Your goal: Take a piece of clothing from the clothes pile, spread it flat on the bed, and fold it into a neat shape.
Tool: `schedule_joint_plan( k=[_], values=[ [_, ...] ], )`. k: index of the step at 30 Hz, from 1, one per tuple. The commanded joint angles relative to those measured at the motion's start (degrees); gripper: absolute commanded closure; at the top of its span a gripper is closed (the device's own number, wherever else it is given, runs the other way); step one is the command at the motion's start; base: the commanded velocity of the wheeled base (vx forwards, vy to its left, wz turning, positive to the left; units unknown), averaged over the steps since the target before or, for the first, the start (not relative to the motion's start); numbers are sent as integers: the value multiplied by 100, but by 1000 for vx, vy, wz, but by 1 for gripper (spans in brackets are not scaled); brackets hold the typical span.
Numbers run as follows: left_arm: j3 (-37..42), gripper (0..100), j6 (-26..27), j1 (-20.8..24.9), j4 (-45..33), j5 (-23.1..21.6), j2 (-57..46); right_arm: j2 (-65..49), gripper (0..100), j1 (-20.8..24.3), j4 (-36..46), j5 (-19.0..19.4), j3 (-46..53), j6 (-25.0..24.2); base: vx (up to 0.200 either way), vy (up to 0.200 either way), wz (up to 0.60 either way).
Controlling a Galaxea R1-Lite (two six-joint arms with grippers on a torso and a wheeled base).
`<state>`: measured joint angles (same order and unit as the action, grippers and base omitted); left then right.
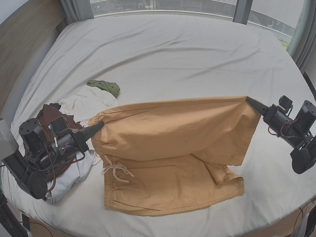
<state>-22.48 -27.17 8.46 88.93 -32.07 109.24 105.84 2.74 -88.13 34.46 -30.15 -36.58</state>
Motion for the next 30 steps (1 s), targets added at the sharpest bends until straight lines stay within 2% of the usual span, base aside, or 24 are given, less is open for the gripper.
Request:
schedule_joint_plan(
  k=[1, 20, 23, 30],
  values=[
    [-11, 100, 1, -11, 1, 8, 62, 16, 100, -11, -3, -1, -9, 2, 0, 0, 0],
    [-37, 100, 10, 86, 1, 26, -61, 42, 100, -11, -3, -10, 26, 20, 0, 0, 0],
    [-46, 100, -16, 244, 1, 360, -157, 42, 100, 68, 6, -19, 18, 46, 0, 0, 0],
    [-371, 100, -16, 235, -7, 571, 27, 86, 100, 60, 24, -19, -308, 29, 0, 0, 0]
  ],
)
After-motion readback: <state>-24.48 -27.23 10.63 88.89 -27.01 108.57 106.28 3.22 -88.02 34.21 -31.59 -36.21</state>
